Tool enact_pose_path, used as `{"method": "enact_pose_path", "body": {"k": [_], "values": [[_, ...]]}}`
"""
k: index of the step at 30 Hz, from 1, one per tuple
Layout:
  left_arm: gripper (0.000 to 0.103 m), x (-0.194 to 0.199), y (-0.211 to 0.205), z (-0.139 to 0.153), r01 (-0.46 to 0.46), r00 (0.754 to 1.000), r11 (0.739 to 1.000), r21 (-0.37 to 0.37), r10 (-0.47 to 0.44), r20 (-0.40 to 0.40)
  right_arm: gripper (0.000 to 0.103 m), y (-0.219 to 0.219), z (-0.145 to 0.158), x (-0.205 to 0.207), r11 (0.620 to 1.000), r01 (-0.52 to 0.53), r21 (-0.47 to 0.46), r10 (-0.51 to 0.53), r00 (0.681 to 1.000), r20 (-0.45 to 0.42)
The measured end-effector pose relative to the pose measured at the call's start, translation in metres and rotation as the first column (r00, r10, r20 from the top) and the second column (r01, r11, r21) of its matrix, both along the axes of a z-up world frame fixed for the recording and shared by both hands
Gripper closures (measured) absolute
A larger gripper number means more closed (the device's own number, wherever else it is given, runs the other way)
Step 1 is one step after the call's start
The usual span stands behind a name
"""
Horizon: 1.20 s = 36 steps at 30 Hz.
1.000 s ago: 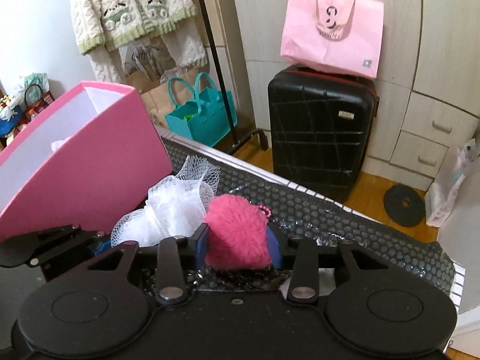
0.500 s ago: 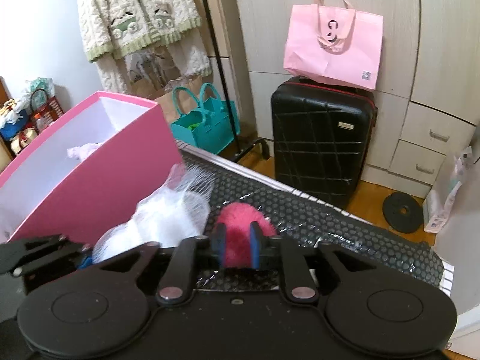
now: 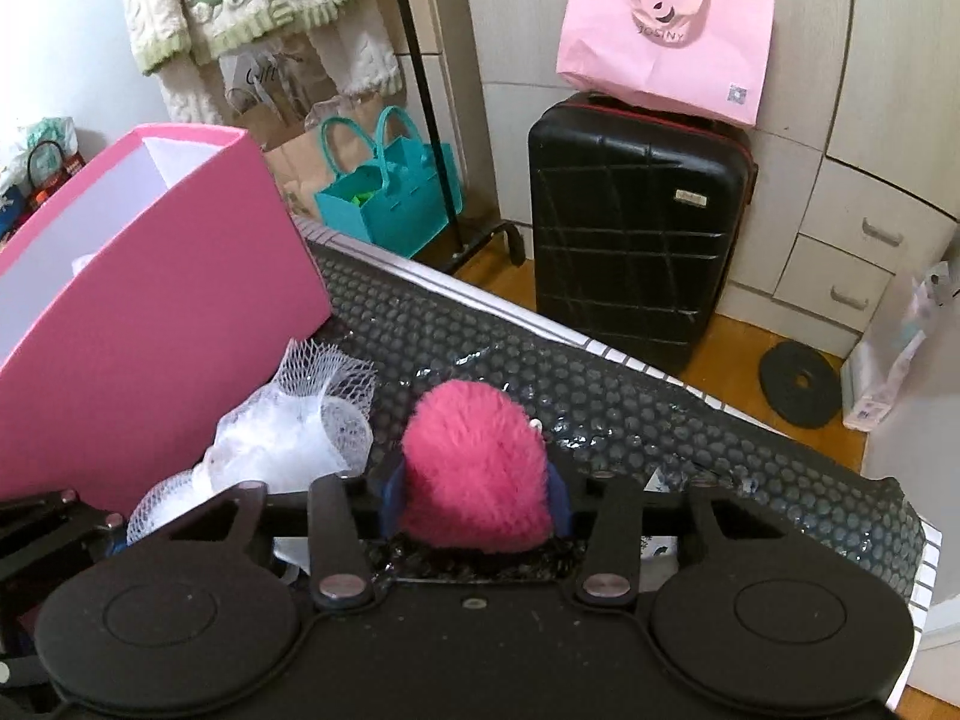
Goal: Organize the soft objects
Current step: 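Carry the mesh puff and pink pom with both grippers over the box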
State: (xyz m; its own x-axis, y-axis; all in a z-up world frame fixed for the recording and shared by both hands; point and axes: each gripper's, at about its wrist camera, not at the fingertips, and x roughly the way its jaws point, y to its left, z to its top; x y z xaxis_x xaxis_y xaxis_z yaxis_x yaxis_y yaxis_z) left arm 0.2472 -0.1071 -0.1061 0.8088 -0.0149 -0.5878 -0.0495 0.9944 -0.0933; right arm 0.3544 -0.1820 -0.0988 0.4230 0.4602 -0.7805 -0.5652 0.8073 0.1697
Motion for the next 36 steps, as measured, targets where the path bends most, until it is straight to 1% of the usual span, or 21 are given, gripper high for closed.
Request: {"method": "enact_pose_path", "body": {"k": [6,9,13,17,21,24,29,33,36], "values": [[0.081,-0.008,0.004,0.009,0.016,0.999,1.0,-0.02,-0.015,0.03,0.058,-0.019,0.028,-0.021,0.998,0.041,0.055,-0.045,0.997,0.068],[0.081,-0.014,0.005,0.015,0.051,0.998,0.998,-0.025,-0.051,0.026,0.057,-0.028,0.045,-0.038,0.995,0.05,0.084,-0.058,0.994,0.097],[0.081,-0.032,0.006,0.023,0.103,0.994,0.995,0.002,-0.103,0.041,0.057,-0.036,0.06,-0.066,0.993,0.04,0.108,-0.053,0.991,0.119],[0.081,-0.055,0.009,0.031,0.141,0.989,0.99,0.027,-0.143,0.049,0.057,-0.043,0.062,-0.095,0.991,0.056,0.122,-0.072,0.99,0.124],[0.081,-0.076,0.009,0.039,0.183,0.981,0.982,0.045,-0.185,0.052,0.057,-0.045,0.062,-0.122,0.987,0.049,0.15,-0.066,0.992,0.109],[0.081,-0.091,0.008,0.044,0.216,0.974,0.975,0.056,-0.219,0.056,0.057,-0.046,0.064,-0.14,0.986,0.051,0.157,-0.07,0.991,0.114],[0.081,-0.112,0.016,0.049,0.277,0.96,0.961,0.023,-0.277,0.032,0.057,-0.053,0.068,-0.17,0.982,0.064,0.176,-0.086,0.989,0.119],[0.081,-0.13,0.023,0.047,0.342,0.94,0.94,-0.013,-0.342,-0.006,0.057,-0.058,0.071,-0.196,0.98,0.068,0.186,-0.09,0.989,0.117],[0.081,-0.143,0.026,0.045,0.376,0.926,0.927,-0.002,-0.376,-0.032,0.057,-0.059,0.07,-0.213,0.979,0.053,0.195,-0.074,0.992,0.1]]}}
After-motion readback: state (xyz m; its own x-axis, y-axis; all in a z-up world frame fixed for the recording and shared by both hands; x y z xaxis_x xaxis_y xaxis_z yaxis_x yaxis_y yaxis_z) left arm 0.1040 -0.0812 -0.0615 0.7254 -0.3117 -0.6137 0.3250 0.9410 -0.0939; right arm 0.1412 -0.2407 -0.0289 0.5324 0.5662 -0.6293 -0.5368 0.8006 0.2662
